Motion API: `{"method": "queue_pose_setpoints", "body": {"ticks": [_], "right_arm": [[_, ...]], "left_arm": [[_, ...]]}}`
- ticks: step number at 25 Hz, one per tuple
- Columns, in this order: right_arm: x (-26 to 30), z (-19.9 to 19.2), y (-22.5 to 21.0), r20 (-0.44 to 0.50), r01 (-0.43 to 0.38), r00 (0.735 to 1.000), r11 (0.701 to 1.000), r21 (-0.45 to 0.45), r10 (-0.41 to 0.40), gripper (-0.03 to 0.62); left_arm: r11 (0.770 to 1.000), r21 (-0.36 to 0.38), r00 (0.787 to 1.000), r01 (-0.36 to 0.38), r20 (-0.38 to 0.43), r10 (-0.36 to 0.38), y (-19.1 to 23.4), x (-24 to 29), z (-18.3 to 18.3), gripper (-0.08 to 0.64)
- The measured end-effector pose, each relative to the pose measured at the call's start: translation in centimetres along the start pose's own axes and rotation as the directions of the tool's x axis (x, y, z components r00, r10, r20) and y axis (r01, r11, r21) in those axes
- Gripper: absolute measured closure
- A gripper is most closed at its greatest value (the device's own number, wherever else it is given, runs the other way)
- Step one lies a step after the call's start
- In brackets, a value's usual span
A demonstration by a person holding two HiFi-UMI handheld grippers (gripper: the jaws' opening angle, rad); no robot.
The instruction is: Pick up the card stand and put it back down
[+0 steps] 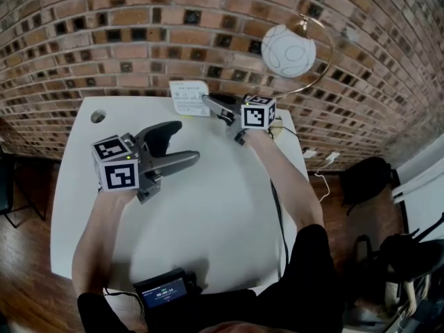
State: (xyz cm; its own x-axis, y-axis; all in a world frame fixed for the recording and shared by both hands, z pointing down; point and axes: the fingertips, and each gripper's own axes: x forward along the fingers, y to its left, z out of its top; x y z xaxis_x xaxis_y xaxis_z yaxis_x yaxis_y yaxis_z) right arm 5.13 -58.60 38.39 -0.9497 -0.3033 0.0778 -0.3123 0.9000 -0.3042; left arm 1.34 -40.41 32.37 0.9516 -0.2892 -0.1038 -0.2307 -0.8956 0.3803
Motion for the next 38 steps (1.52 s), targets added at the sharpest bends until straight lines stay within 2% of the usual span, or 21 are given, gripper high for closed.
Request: {"method": "queue_pose_setpoints", "body": {"ticks": [7,13,21,27,31,38], "right_arm": [[0.5,0.2,-1.1,0.004,0.015,1.000,1.000,-0.016,-0.015,0.561],[0.6,-0.6,-1.9,0.001,0.004,1.000,1.000,0.011,-0.004,0.558],[0.5,-1.9,-3.1,-0.075,0.111,0.991,0.994,-0.008,-0.111,0.538],[0.0,-2.8,-3.2,-0.178,0.250,0.950,0.966,-0.063,-0.257,0.504],[-0.2,-3.9,-3.3,-0.238,0.314,0.916,0.947,-0.072,-0.322,0.443],[-0.8,-5.0,-3.9,-0.315,0.416,0.850,0.905,-0.088,-0.422,0.443]], "left_arm": [[1.000,-0.006,1.000,-0.009,-0.004,0.009,0.4,-0.1,-0.3,0.121],[1.000,-0.009,1.000,-0.009,-0.004,0.009,0.3,0.1,-0.3,0.121],[1.000,-0.012,1.000,-0.008,-0.003,0.008,0.4,0.1,-0.4,0.121],[1.000,-0.011,1.000,-0.003,-0.002,0.003,0.1,0.2,-0.2,0.121],[1.000,-0.011,1.000,-0.001,-0.001,0.001,0.0,0.2,-0.1,0.121],[1.000,-0.011,1.000,0.002,0.005,-0.001,-0.2,0.1,0.2,0.121]]}}
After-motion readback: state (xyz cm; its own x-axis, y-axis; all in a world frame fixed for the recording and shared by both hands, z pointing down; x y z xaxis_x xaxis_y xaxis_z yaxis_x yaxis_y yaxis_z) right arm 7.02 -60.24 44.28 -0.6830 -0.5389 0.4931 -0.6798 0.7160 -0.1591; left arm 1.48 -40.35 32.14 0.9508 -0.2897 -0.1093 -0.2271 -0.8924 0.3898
